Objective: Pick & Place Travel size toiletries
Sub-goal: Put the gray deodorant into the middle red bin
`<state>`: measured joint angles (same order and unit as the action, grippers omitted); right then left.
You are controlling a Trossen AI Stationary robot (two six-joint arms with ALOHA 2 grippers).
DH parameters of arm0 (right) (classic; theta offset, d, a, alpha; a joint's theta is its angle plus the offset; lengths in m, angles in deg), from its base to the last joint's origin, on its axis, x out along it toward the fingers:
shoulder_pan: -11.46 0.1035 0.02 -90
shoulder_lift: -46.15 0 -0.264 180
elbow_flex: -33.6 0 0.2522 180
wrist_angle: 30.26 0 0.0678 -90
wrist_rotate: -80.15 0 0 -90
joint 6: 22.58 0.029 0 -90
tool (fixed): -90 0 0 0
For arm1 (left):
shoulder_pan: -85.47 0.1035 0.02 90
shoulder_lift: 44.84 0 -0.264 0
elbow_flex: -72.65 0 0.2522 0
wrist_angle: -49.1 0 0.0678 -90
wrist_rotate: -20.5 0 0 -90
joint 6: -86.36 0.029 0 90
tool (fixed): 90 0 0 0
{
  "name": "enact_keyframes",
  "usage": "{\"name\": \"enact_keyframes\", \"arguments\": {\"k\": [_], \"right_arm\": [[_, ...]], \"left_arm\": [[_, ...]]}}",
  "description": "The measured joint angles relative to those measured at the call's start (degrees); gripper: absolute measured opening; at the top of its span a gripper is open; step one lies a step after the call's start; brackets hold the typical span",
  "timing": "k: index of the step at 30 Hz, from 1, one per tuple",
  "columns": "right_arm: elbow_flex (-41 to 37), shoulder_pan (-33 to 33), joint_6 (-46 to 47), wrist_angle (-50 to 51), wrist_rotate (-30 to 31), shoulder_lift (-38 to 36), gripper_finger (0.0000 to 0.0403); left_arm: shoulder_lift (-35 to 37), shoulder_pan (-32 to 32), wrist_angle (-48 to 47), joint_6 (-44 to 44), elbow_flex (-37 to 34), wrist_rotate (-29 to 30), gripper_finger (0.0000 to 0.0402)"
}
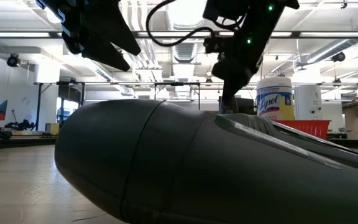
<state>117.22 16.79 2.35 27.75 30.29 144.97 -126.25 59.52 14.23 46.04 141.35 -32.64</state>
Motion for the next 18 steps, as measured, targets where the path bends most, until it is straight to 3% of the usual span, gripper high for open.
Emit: {"name": "enact_keyframes", "arguments": {"k": [6, 9, 14, 18], "right_arm": [[0.07, 2.26, 1.89, -0.31, -3.05, 1.21, 0.0084], [0.07, 3.12, 3.76, -0.39, -5.12, 0.63, 0.0117], [0.1, 3.35, 5.09, -0.58, -14.91, 0.29, 0.0182], [0.09, 3.32, 7.67, -0.2, -17.76, 0.27, 0.0222]], "left_arm": [[0.0, 0.0, 0.0, 0.0, 0.0, 0.0, 0.036], [0.0, 0.0, -0.02, 0.25, 0.0, 0.0, 0.036], [0.0, 0.0, -0.02, 1.19, 0.0, 0.0, 0.036], [0.0, 0.0, -0.02, 1.44, 0.0, 0.0, 0.036]]}}
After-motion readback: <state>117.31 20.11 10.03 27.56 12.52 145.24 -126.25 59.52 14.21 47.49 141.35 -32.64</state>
